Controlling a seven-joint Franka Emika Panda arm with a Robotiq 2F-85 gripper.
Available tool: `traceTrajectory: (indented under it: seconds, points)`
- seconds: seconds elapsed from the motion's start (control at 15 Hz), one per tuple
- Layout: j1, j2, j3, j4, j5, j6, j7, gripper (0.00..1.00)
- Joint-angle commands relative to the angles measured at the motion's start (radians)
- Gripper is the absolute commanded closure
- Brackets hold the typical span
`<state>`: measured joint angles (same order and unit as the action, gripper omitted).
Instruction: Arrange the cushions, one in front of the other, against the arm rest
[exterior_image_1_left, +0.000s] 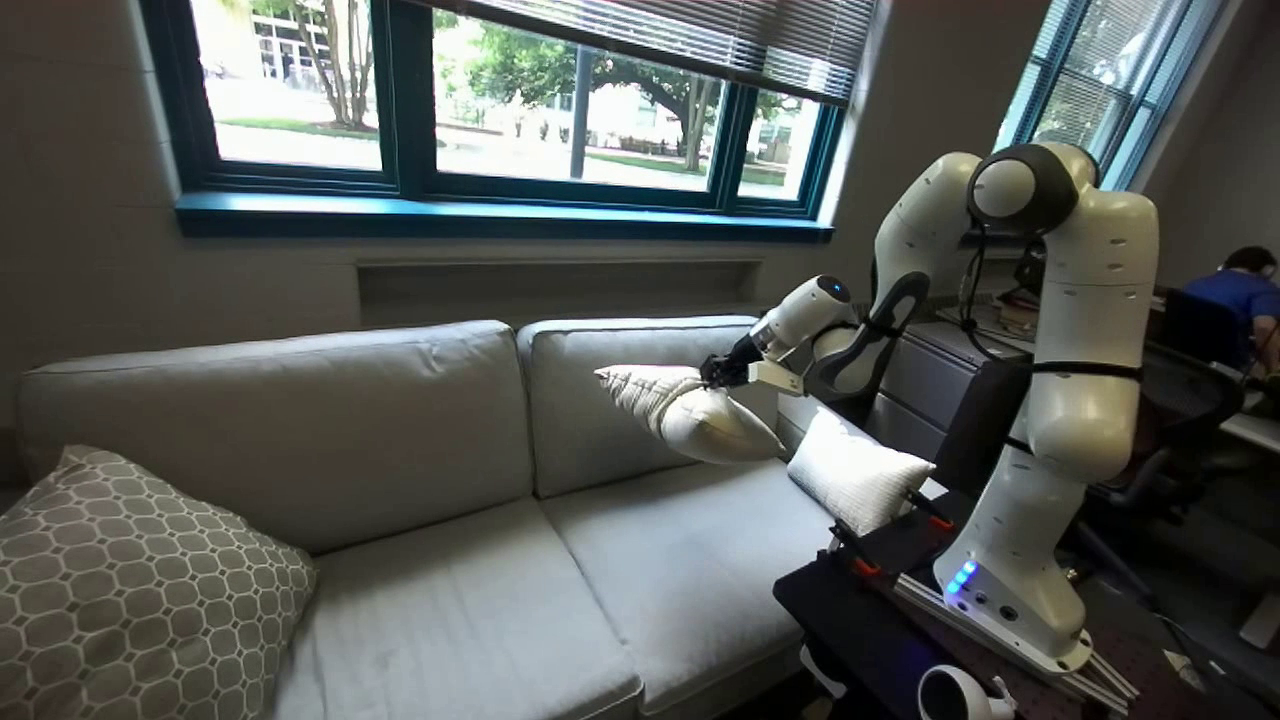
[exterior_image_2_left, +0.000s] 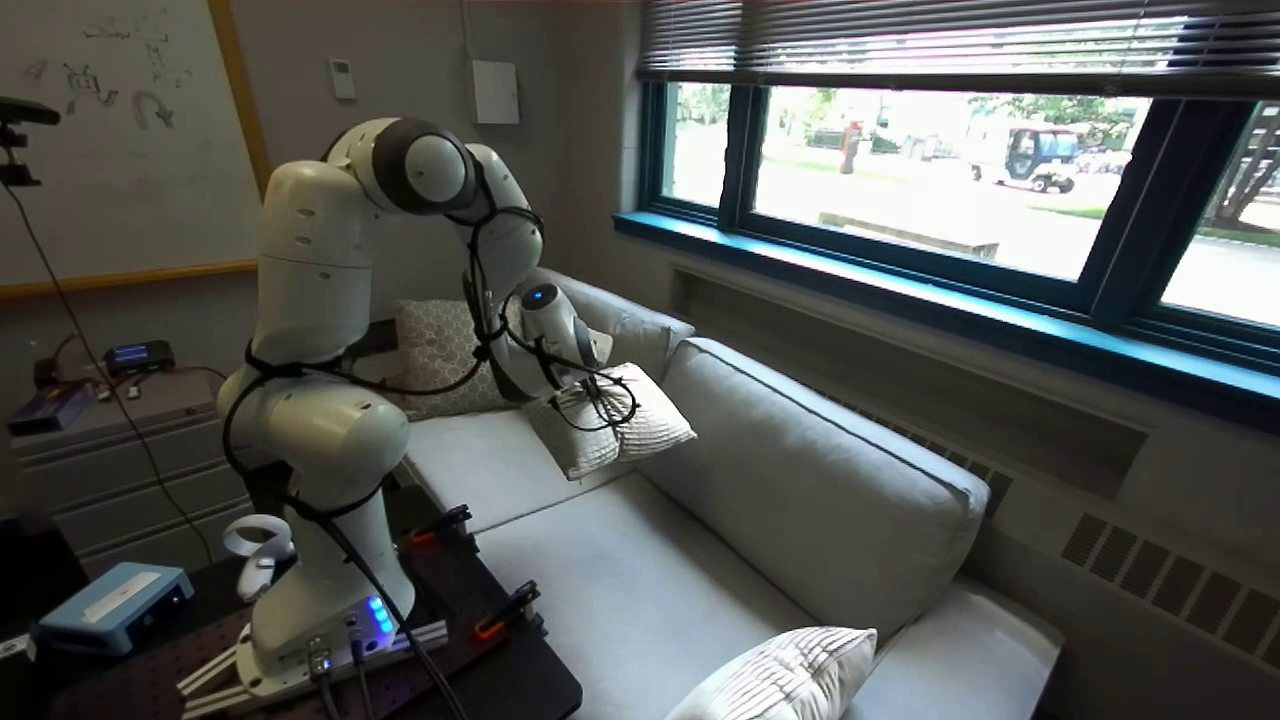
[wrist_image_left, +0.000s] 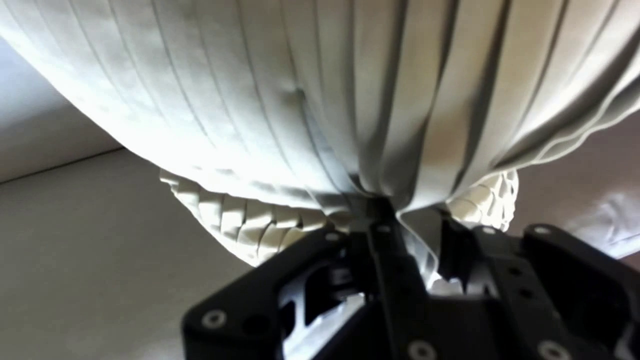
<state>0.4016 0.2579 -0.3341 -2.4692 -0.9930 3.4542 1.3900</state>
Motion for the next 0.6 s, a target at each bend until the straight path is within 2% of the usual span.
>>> traceTrajectory:
  seconds: [0.0,0.07,0.13,0.2,0.27,0.4,0.47,0.53]
  points:
    - [-0.263,0.024,0.277,0.062,-0.242,-0.001,0.242,0.95]
    - [-0.351,0.094,0.349,0.069,-0.206,0.027,0.218,0.95]
    - [-0.428,0.135,0.403,0.082,-0.219,0.041,0.236,0.95]
    - [-0.504,0.176,0.459,0.086,-0.216,0.017,0.245,0.95]
    - [-0.547,0.229,0.442,0.076,-0.207,0.034,0.214,0.95]
    - [-0.642,0.33,0.453,0.097,-0.207,0.01,0.197,0.95]
    - [-0.651,0.389,0.406,0.112,-0.206,0.025,0.183,0.95]
    - [-0.693,0.447,0.396,0.134,-0.212,0.025,0.17,0.95]
